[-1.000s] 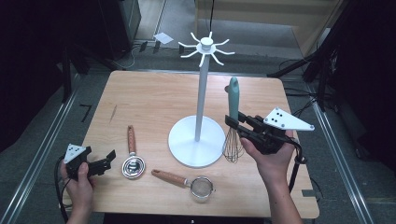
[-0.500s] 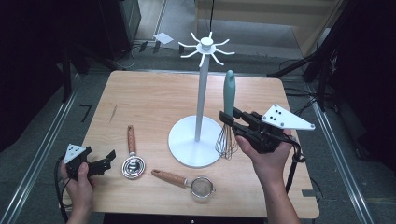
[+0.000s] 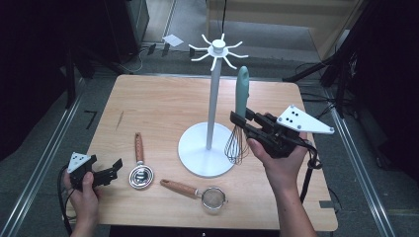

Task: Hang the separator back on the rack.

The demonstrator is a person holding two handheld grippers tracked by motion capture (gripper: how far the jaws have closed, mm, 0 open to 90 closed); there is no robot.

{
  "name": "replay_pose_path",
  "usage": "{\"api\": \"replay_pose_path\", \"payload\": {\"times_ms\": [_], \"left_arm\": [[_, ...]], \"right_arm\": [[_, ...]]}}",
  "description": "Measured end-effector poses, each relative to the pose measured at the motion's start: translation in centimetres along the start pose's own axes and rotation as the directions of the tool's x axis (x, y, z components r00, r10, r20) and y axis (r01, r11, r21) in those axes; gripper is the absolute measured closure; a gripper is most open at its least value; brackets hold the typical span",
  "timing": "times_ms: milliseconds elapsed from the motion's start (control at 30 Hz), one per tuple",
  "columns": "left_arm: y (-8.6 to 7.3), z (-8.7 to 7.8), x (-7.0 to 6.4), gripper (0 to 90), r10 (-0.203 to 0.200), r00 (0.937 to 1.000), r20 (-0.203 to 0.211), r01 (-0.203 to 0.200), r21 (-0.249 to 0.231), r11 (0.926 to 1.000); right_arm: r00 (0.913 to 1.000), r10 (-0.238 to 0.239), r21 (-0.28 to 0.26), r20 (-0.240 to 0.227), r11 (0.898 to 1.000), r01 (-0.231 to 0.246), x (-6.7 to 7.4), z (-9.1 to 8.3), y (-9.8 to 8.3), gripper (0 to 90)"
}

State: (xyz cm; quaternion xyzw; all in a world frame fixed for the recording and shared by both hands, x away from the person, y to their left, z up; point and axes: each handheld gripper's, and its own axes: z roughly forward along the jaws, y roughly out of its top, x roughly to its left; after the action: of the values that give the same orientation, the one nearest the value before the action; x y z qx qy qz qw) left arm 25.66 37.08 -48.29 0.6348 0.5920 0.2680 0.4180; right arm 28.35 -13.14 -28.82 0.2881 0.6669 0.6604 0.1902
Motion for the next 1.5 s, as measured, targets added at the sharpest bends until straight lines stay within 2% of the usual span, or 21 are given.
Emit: {"api": "replay_pose_path", "payload": {"times_ms": [333,833,1100,1500], "left_arm": [[0.0,0.0,0.0,0.0,0.001,1.0,0.0,-0.001,0.001,1.0],[0.0,0.1,0.0,0.0,-0.002,1.0,0.003,0.002,0.002,1.0],[0.0,0.1,0.0,0.0,-0.004,1.0,0.003,0.004,0.006,1.0],[0.0,0.0,-0.1,0.0,0.008,1.0,0.0,-0.008,-0.005,1.0]], "right_arm": [[0.9997,0.021,-0.008,-0.008,1.0,-0.021,0.2,0.8,0.3,70.9],[0.9999,0.011,0.011,0.008,1.0,-0.011,0.1,2.0,0.4,71.0],[0.9996,0.015,-0.001,0.022,1.0,-0.015,0.3,2.4,0.2,70.9],[0.9987,-0.008,-0.01,0.051,1.0,0.008,0.3,2.9,-0.2,70.8]]}}
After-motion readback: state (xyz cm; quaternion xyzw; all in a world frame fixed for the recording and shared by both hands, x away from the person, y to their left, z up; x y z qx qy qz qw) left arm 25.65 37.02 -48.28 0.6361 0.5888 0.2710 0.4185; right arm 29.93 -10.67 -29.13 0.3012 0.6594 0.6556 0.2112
